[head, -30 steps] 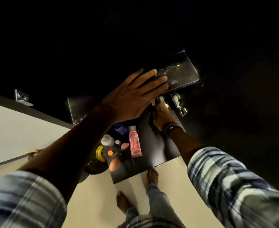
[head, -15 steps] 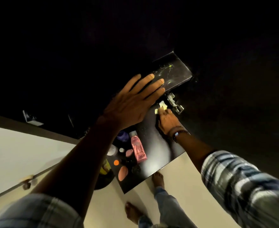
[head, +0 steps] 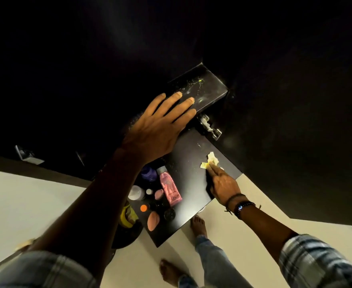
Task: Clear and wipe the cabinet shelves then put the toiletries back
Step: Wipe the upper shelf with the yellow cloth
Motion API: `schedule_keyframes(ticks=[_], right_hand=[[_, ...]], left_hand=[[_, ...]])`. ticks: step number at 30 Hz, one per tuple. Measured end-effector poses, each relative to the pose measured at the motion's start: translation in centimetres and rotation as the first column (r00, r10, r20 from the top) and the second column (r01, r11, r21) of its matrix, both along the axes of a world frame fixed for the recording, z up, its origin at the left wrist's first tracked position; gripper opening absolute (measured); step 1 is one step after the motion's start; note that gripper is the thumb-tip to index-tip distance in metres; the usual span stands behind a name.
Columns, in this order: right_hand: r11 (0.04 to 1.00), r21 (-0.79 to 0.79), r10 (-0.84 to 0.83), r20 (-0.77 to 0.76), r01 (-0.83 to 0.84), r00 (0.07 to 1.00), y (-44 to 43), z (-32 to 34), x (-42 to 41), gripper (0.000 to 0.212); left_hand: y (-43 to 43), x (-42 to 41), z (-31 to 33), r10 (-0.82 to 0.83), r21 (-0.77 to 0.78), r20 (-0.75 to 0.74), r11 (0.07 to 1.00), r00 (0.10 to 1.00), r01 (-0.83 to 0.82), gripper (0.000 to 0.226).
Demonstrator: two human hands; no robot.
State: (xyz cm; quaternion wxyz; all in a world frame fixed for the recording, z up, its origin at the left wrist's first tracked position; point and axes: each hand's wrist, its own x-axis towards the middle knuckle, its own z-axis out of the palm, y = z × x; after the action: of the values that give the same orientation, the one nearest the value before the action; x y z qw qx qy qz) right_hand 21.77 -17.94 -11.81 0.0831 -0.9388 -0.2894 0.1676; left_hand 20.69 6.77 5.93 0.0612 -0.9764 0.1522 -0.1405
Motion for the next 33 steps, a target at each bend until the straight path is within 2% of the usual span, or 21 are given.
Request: schedule_keyframes(ticks=[3,8,12,14,19,23,30,33], right_hand=[[0.999,-0.027,0.029,-0.057,-0.031,0.998,1.7,-0.4,2.6,0.062],[0.991,-0.042,0.128,-0.047,-0.130,0.991,8.1,-1.0,9.0,0.061],[0.989,-0.103,0.102,-0.032,-0.105,0.994,10.3,-1.2,10.3,0.057],[0.993,-0.064,0.097,-0.048,-0.100,0.994,9.0,-1.2,9.0,0.060],[0.995,0.088,-0.050,-0.067,0.056,0.996,-0.3,-1.0,1.2,0.057],[0.996,0.056,-0.066,-0.060,0.070,0.996,-5.3,-1.6,-1.1,0.058],[0.998,0.027,0.058,-0.072,-0.056,0.996,5.2,-1.1,4.9,0.069],[0.997,0.055,0.054,-0.080,-0.050,0.995,10.6,-1.0,7.9,0.059]], left_hand=[[0.1,0.0,-0.1,-0.001,-0.002,-0.001,1.000,1.000,0.001,0.044],[0.4,0.1,-0.2,-0.001,-0.003,0.007,1.000,1.000,0.001,0.046],[0.6,0.1,-0.3,-0.001,-0.003,0.005,1.000,1.000,0.001,0.048],[0.4,0.1,-0.4,0.007,0.001,-0.006,1.000,1.000,-0.007,0.048],[0.3,0.1,-0.6,0.008,0.026,0.026,1.000,1.000,-0.008,0.044],[0.5,0.0,-0.7,0.015,0.025,0.056,1.000,0.998,-0.016,0.042],[0.3,0.0,-0.8,0.024,0.005,0.066,1.000,0.998,-0.025,0.042],[0.5,0.0,-0.7,0.031,-0.003,0.065,1.000,0.997,-0.030,0.042]])
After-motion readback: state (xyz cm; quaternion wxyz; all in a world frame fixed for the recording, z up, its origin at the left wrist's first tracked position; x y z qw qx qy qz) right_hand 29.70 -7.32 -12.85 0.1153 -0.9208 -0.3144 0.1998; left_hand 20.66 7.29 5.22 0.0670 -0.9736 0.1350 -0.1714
